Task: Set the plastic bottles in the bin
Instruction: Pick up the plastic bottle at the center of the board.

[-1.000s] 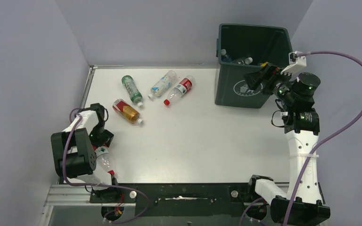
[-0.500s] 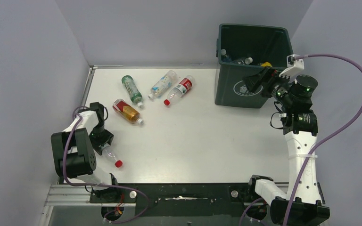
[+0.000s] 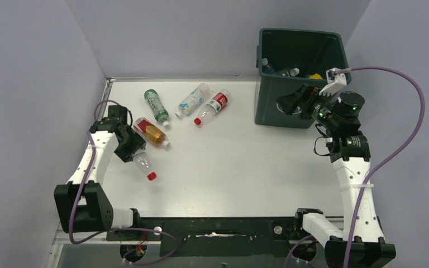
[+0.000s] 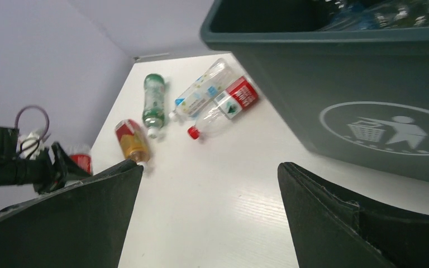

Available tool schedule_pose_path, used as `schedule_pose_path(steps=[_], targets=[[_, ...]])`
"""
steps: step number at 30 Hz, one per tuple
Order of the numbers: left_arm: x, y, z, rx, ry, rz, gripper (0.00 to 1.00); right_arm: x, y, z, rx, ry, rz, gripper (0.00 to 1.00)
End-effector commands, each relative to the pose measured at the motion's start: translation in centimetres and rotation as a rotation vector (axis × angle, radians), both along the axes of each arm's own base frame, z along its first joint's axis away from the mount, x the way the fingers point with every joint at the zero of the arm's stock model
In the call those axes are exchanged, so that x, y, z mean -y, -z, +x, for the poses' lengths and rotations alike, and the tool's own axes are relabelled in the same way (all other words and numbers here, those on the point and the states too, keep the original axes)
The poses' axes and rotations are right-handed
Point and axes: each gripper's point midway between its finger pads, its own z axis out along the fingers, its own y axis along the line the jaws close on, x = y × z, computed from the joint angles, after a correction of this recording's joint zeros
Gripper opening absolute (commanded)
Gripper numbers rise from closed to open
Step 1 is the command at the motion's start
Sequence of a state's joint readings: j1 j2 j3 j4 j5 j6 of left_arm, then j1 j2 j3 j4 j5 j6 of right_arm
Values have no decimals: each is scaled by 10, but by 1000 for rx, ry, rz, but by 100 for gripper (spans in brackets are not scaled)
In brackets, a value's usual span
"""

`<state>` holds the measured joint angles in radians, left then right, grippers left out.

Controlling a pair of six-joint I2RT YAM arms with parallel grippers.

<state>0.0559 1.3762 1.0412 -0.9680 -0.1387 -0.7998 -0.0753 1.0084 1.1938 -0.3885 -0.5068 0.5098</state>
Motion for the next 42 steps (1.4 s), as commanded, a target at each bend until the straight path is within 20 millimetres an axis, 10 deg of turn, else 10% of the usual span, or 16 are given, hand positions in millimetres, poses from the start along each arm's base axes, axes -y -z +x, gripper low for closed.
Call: schedule_pose_path(steps=[1, 13, 24, 42], targets=[[47, -60, 31, 239, 148, -149, 43, -36, -13, -6, 58, -101, 30, 98], [161, -145, 52, 608, 560, -513, 44, -101, 9, -18, 5, -252, 69, 98], [262, -166, 21, 649, 910, -622, 44, -144, 19, -23, -28, -329, 73, 98], [338, -195, -30, 739, 1143, -775, 44, -179, 11, -29, -26, -426, 144, 98]])
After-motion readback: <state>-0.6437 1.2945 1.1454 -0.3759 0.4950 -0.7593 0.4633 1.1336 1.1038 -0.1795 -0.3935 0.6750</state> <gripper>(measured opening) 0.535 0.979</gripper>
